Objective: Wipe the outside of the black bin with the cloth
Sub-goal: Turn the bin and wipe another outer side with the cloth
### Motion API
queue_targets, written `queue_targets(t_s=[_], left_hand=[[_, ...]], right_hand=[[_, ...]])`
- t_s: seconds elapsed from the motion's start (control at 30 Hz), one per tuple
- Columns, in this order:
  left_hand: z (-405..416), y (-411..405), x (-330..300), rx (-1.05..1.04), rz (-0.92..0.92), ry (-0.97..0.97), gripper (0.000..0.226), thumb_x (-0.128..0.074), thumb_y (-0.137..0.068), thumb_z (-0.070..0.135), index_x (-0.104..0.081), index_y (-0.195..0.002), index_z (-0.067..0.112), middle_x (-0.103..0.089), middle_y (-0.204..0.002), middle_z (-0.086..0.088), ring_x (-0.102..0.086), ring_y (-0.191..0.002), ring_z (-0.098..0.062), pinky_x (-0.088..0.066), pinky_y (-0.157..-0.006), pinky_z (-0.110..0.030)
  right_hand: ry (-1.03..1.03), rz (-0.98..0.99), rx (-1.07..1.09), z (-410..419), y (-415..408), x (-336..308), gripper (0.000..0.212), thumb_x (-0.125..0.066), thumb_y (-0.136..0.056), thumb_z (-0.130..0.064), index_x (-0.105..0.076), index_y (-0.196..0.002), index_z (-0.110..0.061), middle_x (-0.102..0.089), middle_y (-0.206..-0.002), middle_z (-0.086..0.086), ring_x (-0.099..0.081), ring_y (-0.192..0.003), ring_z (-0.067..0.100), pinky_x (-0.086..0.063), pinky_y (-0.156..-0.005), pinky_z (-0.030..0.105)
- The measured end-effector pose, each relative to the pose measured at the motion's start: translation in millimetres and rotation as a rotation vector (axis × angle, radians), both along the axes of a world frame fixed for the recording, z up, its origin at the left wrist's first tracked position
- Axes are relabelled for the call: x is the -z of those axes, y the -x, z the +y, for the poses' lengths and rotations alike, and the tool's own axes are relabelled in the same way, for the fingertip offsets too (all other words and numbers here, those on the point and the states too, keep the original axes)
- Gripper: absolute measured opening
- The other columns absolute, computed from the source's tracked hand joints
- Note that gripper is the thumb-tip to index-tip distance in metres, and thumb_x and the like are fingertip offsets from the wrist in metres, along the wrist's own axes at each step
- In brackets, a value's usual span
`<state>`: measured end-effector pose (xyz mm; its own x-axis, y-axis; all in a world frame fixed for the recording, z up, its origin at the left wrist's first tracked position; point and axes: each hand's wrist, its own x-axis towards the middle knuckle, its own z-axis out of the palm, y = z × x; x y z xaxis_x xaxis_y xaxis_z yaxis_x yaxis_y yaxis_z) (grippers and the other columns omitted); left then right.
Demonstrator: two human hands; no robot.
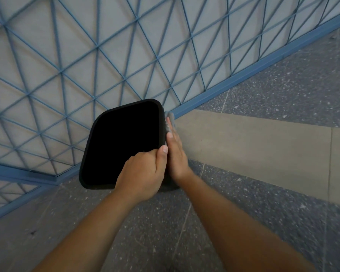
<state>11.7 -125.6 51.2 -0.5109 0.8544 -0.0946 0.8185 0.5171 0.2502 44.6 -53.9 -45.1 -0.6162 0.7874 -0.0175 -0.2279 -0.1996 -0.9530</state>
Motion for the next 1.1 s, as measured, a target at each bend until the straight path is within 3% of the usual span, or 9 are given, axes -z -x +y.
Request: queue_targets(t_s=[0.1,0.2,0.27,0.37,0.5,0.63,0.77,0.93,1.1], left_hand=[[-0.5,-1.6,-1.4,0.019,0.011,0.020,0.050,-0.020,-0.100,0.051,-0.041,-0.061,0.026,-0.052,-0.056,0.001,-0.056,-0.055,-0.020,-0.045,-0.058,-0.040],[-0.8,-0.8,-0.4,0.036,0.028,0.042,0.051,-0.018,-0.097,0.053,-0.040,-0.059,0.026,-0.047,-0.051,0.003,-0.050,-0.050,-0.015,-0.034,-0.052,-0.036],[-0.3,-0.2,0.0,0.046,0.034,0.042,0.050,-0.019,-0.096,0.054,-0.039,-0.059,0.025,-0.045,-0.050,0.004,-0.049,-0.049,-0.016,-0.029,-0.052,-0.035],[0.3,0.3,0.7,0.056,0.024,0.033,0.051,-0.019,-0.095,0.054,-0.040,-0.059,0.024,-0.046,-0.050,0.004,-0.052,-0.051,-0.020,-0.037,-0.052,-0.037],[0.4,0.1,0.3,0.039,0.024,0.011,0.049,-0.020,-0.095,0.054,-0.037,-0.058,0.026,-0.048,-0.053,0.004,-0.057,-0.057,-0.026,-0.045,-0.058,-0.042],[1.1,0.7,2.2,0.042,0.014,0.006,0.047,-0.019,-0.094,0.055,-0.036,-0.059,0.029,-0.047,-0.053,0.005,-0.057,-0.057,-0.026,-0.048,-0.061,-0.045],[0.3,1.4,0.3,0.051,0.014,0.024,0.058,-0.015,-0.089,0.068,-0.040,-0.059,0.025,-0.048,-0.054,0.003,-0.059,-0.059,-0.029,-0.049,-0.063,-0.047],[0.9,1.3,-0.2,0.045,-0.002,0.064,0.069,-0.023,-0.083,0.079,-0.063,-0.080,0.023,-0.063,-0.063,0.004,-0.064,-0.065,-0.017,-0.053,-0.066,-0.041],[2.7,-3.1,-3.7,0.039,0.030,0.109,0.045,-0.033,-0.094,0.057,-0.049,-0.069,0.022,-0.052,-0.059,0.004,-0.058,-0.061,-0.023,-0.048,-0.062,-0.041]], right_hand=[[0.113,-0.114,-0.150,45.4,1.5,-1.6,0.051,-0.028,-0.116,-0.037,-0.037,-0.161,-0.015,-0.032,-0.172,0.007,-0.025,-0.162,0.019,-0.017,-0.130,0.026],[0.195,-0.317,-0.287,79.2,2.1,11.0,0.058,-0.030,-0.115,-0.045,-0.048,-0.157,-0.009,-0.055,-0.157,0.014,-0.050,-0.146,0.027,-0.036,-0.125,0.039],[0.195,-0.410,-0.333,82.4,-0.2,26.1,0.059,-0.028,-0.115,-0.049,-0.047,-0.158,-0.012,-0.062,-0.144,0.007,-0.058,-0.132,0.024,-0.043,-0.117,0.037],[0.294,-0.420,-0.322,71.0,-3.5,59.4,0.063,-0.028,-0.112,-0.057,-0.035,-0.165,-0.022,-0.033,-0.172,0.010,-0.030,-0.160,0.030,-0.017,-0.134,0.048],[0.294,-0.232,-0.179,33.2,3.6,63.9,0.076,-0.029,-0.104,-0.059,-0.012,-0.169,-0.022,0.000,-0.179,-0.005,0.003,-0.166,0.017,0.002,-0.137,0.044],[0.221,-0.130,-0.116,23.0,12.3,67.0,0.083,-0.031,-0.093,-0.059,-0.019,-0.167,-0.025,-0.007,-0.178,-0.008,0.000,-0.165,0.009,0.000,-0.136,0.037],[0.424,-0.206,-0.168,28.3,15.8,86.9,0.106,-0.039,-0.074,-0.082,-0.034,-0.165,-0.029,-0.030,-0.174,-0.003,-0.020,-0.164,0.017,-0.014,-0.136,0.050],[0.253,-0.145,-0.156,14.4,15.6,92.4,0.091,-0.030,-0.089,-0.081,-0.023,-0.167,-0.035,-0.018,-0.178,-0.008,-0.010,-0.166,0.015,-0.009,-0.136,0.052],[0.282,-0.198,-0.120,15.3,4.4,54.1,0.092,-0.028,-0.090,-0.072,-0.013,-0.169,-0.027,-0.003,-0.179,-0.009,0.002,-0.166,0.014,-0.002,-0.137,0.048]])
